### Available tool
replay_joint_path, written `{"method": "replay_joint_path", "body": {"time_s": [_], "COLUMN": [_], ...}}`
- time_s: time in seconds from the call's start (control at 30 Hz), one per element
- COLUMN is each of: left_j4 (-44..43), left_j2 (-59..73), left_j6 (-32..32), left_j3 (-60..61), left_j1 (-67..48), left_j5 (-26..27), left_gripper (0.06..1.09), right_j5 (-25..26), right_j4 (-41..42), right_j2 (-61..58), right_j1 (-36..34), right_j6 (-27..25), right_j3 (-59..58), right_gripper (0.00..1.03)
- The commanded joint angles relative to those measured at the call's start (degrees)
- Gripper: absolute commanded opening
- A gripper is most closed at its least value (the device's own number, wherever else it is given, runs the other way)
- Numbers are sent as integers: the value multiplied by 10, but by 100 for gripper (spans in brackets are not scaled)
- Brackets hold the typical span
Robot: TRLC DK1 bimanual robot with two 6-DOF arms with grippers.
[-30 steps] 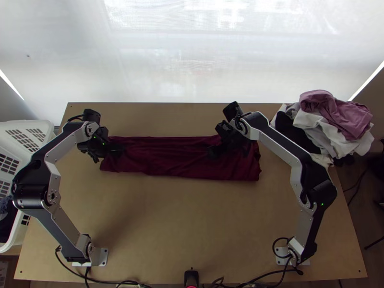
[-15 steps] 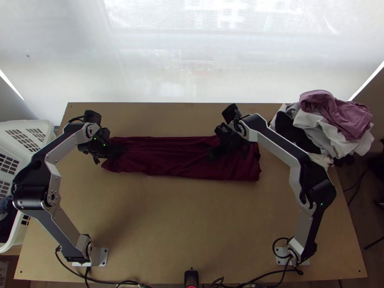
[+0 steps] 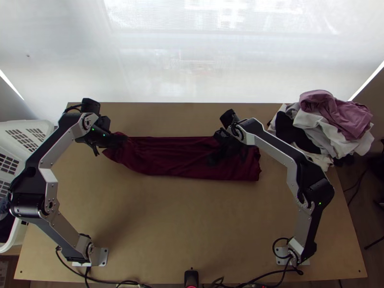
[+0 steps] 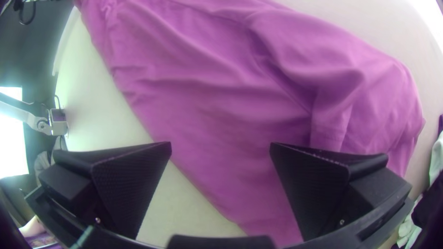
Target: Fold the t-shirt
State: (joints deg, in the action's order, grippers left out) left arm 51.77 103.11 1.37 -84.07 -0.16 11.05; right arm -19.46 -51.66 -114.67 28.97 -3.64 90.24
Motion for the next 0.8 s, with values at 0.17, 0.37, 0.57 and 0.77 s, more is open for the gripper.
{"method": "replay_joint_path", "body": {"time_s": [0.17,0.37,0.57,0.77], "left_j4": [69,76,69,66], "left_j2": [-21,-33,-36,-7], "left_j6": [12,5,-19,-42], "left_j3": [-176,-223,-249,-283], "left_j1": [-58,-95,-139,-184], "left_j5": [46,72,94,98], "left_gripper": [9,9,9,9], "right_j5": [7,16,21,21], "right_j4": [16,20,21,-39], "right_j2": [-14,-23,-20,54], "right_j1": [-1,-1,3,-16], "right_j6": [-3,-3,2,2], "right_j3": [-38,-48,-47,14], "right_gripper": [99,99,99,99]}}
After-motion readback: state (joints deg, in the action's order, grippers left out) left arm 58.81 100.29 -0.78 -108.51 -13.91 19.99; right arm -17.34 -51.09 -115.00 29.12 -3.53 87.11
